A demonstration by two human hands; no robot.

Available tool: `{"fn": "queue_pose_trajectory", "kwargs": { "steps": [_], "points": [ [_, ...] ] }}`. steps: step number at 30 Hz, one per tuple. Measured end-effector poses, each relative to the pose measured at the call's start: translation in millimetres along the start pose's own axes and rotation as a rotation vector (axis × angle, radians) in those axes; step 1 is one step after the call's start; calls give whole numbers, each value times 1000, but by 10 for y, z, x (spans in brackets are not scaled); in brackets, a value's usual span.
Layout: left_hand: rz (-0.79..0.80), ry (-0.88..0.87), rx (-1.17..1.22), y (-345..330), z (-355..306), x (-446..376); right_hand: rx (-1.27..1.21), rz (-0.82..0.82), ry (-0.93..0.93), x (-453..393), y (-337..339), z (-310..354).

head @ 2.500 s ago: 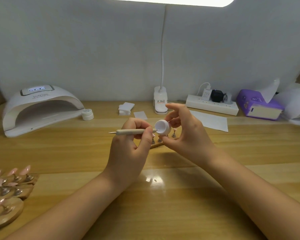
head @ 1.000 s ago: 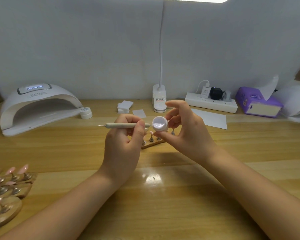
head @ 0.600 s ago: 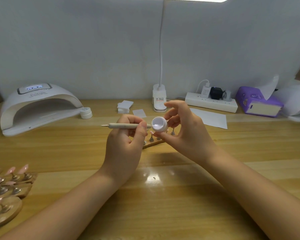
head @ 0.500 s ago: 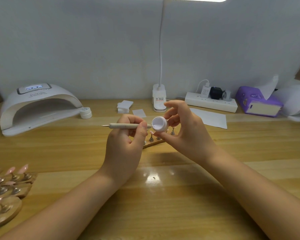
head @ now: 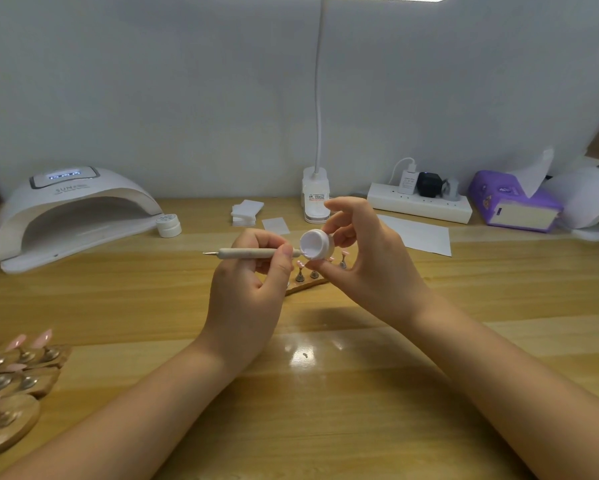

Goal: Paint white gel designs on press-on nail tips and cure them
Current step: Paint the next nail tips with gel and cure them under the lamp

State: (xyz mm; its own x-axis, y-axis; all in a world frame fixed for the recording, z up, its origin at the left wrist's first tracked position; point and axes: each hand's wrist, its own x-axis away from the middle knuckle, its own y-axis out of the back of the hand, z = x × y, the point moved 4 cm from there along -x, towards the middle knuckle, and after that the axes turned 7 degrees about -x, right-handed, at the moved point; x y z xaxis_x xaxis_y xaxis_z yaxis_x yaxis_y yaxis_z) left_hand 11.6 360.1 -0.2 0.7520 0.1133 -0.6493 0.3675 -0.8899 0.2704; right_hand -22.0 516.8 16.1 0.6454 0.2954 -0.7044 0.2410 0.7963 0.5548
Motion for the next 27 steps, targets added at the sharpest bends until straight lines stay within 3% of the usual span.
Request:
{"fn": "queue_pose_trajectory", "kwargs": {
  "steps": [27],
  "points": [
    [-52, -22, 25, 28, -27, -5, -25, -26, -53, 2, 6, -23]
  ]
}}
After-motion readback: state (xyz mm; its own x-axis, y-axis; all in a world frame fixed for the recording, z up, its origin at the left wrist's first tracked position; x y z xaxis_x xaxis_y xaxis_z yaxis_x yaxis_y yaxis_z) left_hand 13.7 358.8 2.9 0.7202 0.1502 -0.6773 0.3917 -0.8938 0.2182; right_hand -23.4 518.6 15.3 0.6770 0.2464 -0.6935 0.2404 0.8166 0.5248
